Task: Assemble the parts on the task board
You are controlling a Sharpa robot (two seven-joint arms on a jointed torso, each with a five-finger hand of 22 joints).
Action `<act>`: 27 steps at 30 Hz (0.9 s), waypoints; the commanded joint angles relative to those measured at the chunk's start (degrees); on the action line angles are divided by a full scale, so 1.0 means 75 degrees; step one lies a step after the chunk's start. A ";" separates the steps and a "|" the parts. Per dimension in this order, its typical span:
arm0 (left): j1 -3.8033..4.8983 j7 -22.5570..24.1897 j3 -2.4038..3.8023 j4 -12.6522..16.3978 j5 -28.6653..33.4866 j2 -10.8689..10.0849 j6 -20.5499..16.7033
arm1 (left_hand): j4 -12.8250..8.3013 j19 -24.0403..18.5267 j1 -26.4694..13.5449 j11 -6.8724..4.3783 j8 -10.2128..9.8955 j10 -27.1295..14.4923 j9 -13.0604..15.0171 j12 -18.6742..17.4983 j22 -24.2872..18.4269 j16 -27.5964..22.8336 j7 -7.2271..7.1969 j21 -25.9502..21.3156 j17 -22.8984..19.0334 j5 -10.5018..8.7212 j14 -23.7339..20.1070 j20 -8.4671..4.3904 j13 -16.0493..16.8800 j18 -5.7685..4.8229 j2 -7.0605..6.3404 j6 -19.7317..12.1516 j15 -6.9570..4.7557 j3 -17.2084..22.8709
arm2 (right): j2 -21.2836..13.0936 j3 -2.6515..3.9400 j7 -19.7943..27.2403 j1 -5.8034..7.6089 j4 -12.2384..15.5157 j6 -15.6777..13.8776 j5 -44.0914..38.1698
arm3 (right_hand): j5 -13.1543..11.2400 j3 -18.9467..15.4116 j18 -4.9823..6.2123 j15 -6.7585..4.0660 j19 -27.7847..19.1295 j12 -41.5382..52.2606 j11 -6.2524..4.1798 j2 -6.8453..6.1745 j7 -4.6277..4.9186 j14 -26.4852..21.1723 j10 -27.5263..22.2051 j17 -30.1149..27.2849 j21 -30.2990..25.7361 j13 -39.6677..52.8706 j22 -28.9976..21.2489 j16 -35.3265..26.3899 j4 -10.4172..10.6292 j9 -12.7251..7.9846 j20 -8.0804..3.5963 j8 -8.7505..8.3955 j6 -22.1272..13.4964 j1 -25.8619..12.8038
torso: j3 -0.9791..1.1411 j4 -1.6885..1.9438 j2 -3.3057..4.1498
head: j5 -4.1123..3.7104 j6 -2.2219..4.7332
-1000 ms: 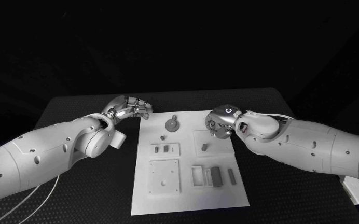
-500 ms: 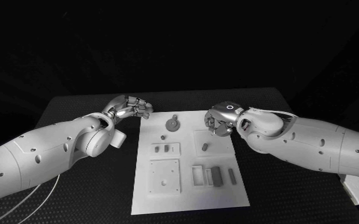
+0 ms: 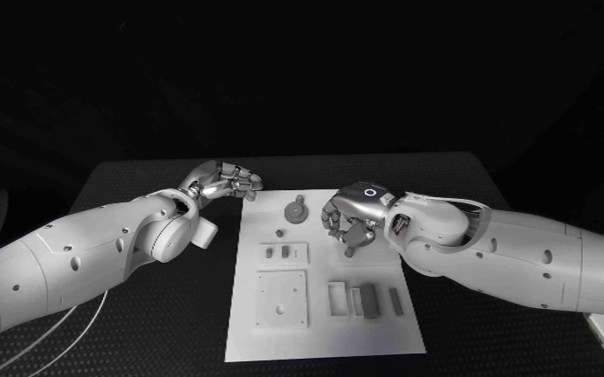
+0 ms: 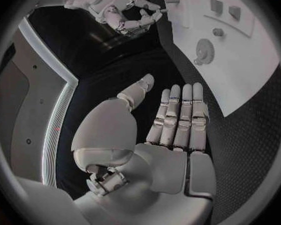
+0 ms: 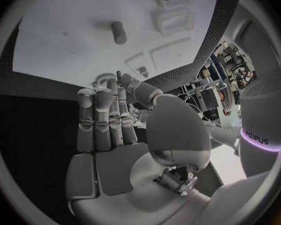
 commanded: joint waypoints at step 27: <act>0.0012 0.0120 0.0006 -0.0094 0.0017 0.0135 0.0062 | 0.0012 0.0071 0.0074 -0.0003 0.0028 0.0050 -0.0014 0.0024 -0.0018 -0.0058 0.0037 -0.0058 0.0023 -0.0008 0.0055 -0.0005 -0.0029 0.0102 -0.0015 -0.0003 0.0001 -0.0038 | 0.1091 -0.0335 0.0073 -0.0568 0.0107 0.0259 -0.0402 | 0.0014 0.0070 0.0528 -0.0077 0.0026 0.0008 -0.0171 0.0105 -0.0002 -0.0047 0.0277 0.0022 0.0020 0.0541 0.0018 -0.0023 0.0000 0.0037 -0.0052 0.0032 0.0007 0.0010 | -0.0007 0.0009 0.0004 | 0.0359 -0.0167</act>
